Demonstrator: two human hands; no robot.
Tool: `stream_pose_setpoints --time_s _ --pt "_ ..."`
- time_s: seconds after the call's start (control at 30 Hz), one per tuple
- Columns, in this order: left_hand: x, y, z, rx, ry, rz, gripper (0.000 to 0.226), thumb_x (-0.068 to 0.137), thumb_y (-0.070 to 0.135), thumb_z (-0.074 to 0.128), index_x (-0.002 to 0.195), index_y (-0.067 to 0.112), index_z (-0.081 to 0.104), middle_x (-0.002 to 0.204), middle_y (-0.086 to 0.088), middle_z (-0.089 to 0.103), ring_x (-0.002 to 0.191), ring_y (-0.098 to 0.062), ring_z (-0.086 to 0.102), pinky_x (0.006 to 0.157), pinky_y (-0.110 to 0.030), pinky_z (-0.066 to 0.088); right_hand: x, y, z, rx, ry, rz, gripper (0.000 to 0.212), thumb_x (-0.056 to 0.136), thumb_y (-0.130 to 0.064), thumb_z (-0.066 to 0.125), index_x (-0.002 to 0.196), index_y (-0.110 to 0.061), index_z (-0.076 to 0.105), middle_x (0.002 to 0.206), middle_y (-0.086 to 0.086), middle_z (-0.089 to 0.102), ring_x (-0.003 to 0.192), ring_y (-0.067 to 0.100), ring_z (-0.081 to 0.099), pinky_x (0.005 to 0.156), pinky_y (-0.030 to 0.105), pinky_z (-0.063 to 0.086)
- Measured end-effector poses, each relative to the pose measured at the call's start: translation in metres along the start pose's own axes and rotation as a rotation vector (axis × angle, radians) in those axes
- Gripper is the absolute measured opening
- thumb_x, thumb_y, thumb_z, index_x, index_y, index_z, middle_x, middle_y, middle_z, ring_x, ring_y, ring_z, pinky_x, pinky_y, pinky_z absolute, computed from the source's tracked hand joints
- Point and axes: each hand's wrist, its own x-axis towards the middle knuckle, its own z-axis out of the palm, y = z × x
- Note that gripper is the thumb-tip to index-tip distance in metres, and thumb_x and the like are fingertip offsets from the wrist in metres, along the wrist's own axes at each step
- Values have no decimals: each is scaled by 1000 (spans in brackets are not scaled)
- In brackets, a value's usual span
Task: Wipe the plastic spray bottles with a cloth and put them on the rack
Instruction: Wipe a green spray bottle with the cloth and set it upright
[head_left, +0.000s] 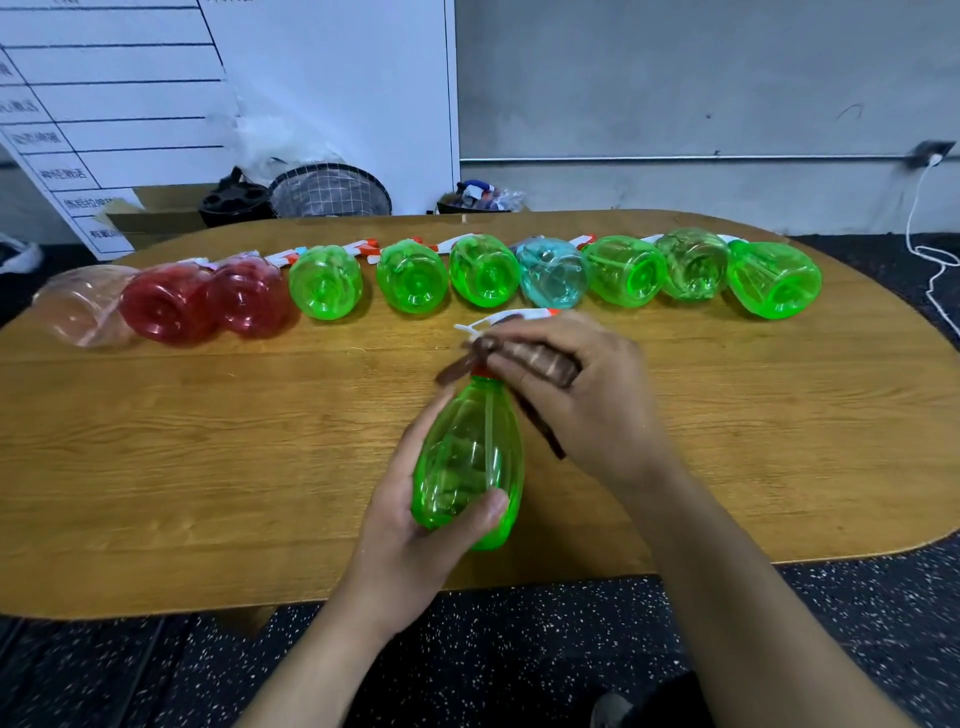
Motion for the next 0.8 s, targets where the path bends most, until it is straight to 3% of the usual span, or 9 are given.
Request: stream_pose_setpoints --time_s 0.1,0.27,0.37,0.47,0.57,0.63,0.7,0.8 --pt "-1 1 0 4 -6 -10 90 78 40 83 157 34 42 145 19 61 133 -4 60 100 -18 53 0 8 -7 -135 159 46 24 92 -33 79 116 -29 79 106 -14 73 97 -3 65 84 16 50" --pt "-1 2 2 -20 0 -5 84 77 37 83 153 29 47 135 12 69 125 -9 66 96 -21 56 -4 -3 -1 80 -111 -53 24 89 -23 83 112 -22 80 106 -11 74 101 6 69 90 24 54" --pt "-1 2 2 -34 9 -5 85 76 36 83 153 32 46 140 16 66 129 -7 64 99 -20 55 -2 6 -3 -48 40 -12 25 91 -31 80 116 -28 79 107 -12 73 99 4 68 86 31 57" --pt "-1 -1 0 -59 12 -21 91 76 36 84 157 32 44 146 10 64 133 -12 63 104 -29 56 -1 19 -11 -182 185 49 28 92 -40 76 118 -31 76 110 -12 72 100 1 66 86 29 56" --pt "0 0 0 -64 30 -21 90 77 31 85 157 28 43 142 14 66 130 -8 64 98 -20 55 -3 24 -14 -161 68 -7 26 91 -35 79 116 -28 77 112 -11 74 103 2 67 90 28 55" --pt "2 0 1 -77 40 -24 87 80 22 84 156 25 43 137 17 69 125 -5 66 93 -17 55 -5 27 -18 -169 -75 -29 23 88 -28 83 110 -29 78 109 -13 75 102 5 69 88 37 57" --pt "3 0 0 -90 37 -23 87 80 26 84 156 26 43 138 16 68 126 -6 66 94 -18 55 -5 30 -24 -190 -166 3 21 86 -24 84 104 -33 78 103 -17 75 97 6 69 83 42 57" --pt "3 0 -1 -100 25 -42 87 79 29 84 156 27 43 141 13 67 128 -9 65 95 -21 56 -5 28 -25 -177 -113 -23 18 87 -26 84 103 -33 77 103 -17 75 96 5 69 82 43 58"
